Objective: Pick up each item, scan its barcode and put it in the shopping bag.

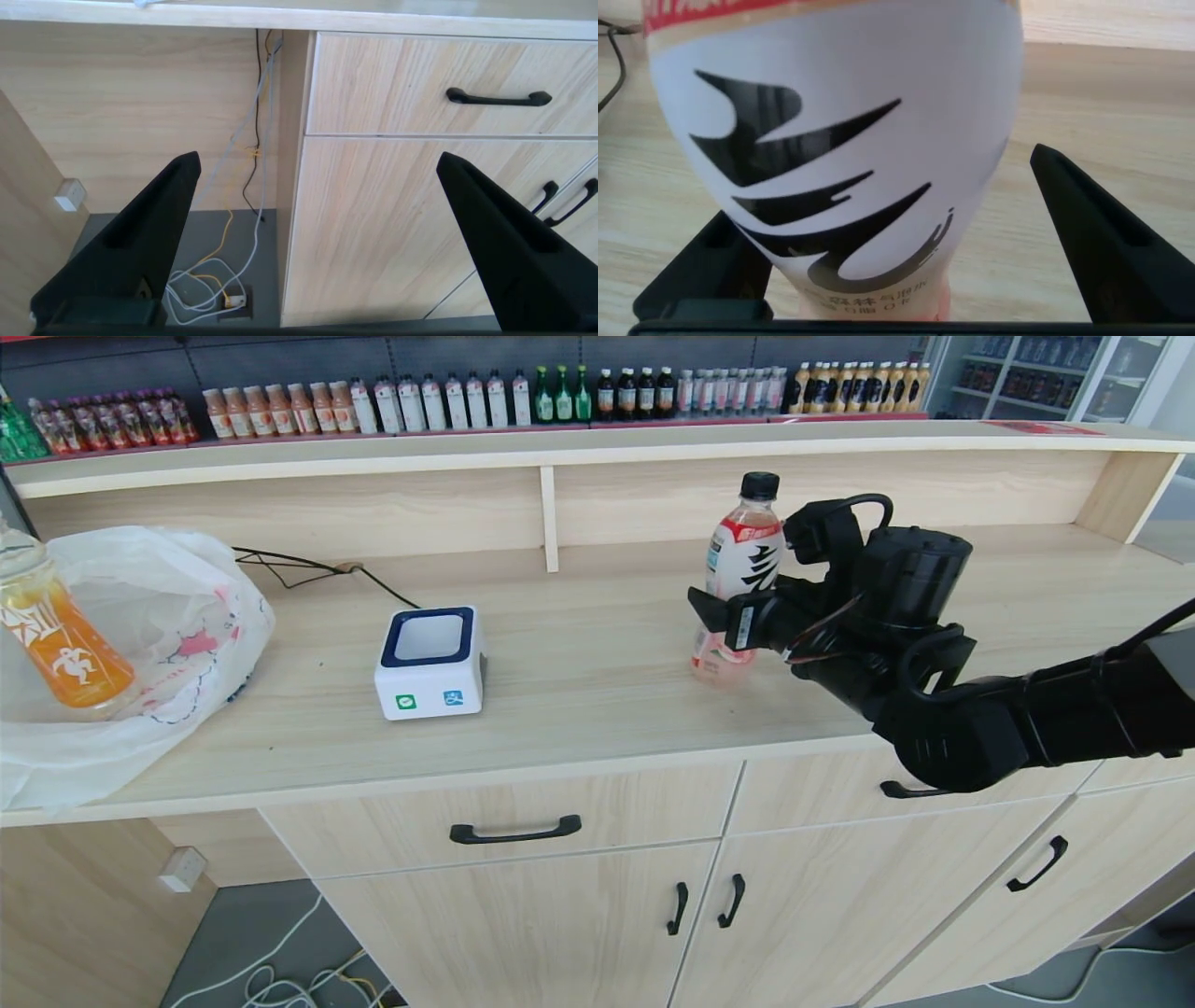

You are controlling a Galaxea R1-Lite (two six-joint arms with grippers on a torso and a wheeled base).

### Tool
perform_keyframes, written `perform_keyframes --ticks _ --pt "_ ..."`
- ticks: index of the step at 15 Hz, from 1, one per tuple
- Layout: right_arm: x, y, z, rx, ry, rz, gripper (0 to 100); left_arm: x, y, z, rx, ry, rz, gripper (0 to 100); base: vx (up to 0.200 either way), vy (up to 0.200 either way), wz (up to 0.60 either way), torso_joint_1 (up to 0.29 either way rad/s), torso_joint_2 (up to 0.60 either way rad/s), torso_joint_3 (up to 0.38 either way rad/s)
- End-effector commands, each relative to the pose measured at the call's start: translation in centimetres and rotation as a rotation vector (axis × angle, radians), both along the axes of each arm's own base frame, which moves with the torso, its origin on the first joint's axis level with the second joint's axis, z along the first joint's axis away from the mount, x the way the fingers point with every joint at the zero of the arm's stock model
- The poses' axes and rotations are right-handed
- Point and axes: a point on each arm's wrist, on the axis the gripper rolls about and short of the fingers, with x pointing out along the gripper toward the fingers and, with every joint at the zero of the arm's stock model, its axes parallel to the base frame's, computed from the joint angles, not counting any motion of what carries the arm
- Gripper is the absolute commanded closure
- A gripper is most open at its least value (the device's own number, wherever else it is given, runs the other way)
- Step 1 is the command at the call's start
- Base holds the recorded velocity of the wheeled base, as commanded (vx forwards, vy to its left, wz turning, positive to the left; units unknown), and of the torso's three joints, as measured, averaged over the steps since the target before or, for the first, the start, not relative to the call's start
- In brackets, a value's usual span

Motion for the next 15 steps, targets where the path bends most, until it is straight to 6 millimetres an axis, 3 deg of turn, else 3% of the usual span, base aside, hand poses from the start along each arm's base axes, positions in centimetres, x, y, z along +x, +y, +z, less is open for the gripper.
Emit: perform_keyframes --ticks 1,15 --pt "0.0 0.0 0.0 0.000 -0.001 -0.002 100 0.0 0.0 0.0 0.000 0.000 0.000 0 0.000 0.000 0.00 0.000 0.00 0.000" --pt "-0.8 -0.4 1.4 0.011 -0.032 -0.003 100 0.0 0.0 0.0 0.000 0.000 0.000 0 0.000 0.000 0.00 0.000 0.00 0.000"
